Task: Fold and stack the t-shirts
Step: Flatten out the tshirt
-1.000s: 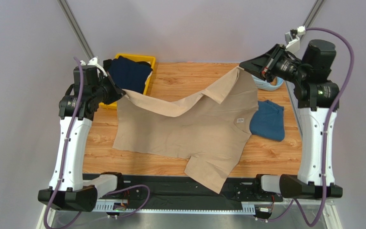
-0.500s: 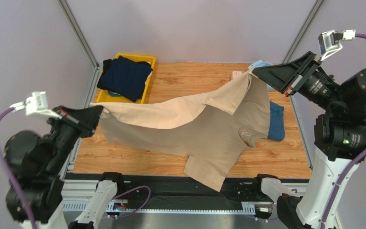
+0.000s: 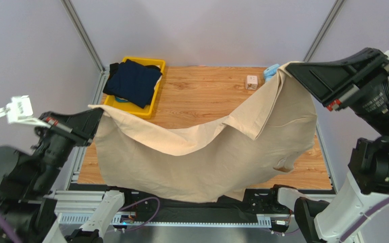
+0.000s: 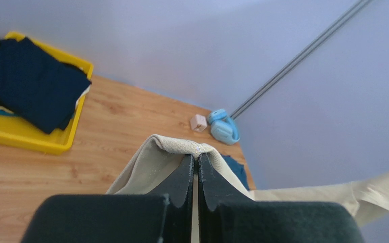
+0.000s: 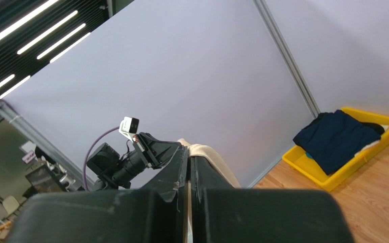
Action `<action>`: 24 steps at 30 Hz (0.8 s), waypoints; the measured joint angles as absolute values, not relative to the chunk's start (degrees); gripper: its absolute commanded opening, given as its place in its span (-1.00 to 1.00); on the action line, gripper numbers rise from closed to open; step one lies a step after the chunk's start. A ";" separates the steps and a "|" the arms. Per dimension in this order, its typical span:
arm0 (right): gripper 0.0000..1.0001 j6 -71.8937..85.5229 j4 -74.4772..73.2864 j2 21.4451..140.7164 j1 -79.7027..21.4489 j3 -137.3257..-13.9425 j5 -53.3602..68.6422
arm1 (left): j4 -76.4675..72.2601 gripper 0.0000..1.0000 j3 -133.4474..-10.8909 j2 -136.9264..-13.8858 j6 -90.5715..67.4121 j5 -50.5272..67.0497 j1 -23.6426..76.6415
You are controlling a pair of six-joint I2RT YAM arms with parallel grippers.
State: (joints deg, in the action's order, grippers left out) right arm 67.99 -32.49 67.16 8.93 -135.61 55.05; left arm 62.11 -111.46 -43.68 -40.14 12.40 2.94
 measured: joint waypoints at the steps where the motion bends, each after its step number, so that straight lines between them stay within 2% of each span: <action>1: -0.99 68.05 -32.32 67.35 9.28 -134.21 54.85 | 61.89 -1.00 -109.47 -44.53 -39.94 12.38 2.94; 11: -1.00 60.97 -38.02 82.13 10.22 -120.36 48.73 | 63.86 -1.00 -88.09 -59.31 -34.50 8.56 2.94; 18: -1.00 51.03 -48.18 89.89 9.13 -106.85 42.85 | 64.40 -1.00 -78.15 -63.22 -30.70 3.77 3.09; 24: -0.99 43.11 -55.02 95.00 7.16 -105.36 37.43 | 60.34 -1.00 -71.48 -70.32 -26.13 0.16 3.27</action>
State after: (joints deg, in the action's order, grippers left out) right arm 43.11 -55.02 95.00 7.16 -105.36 37.43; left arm 60.34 -71.48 -70.32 -26.13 0.16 3.27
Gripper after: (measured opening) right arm 0.010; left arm 0.008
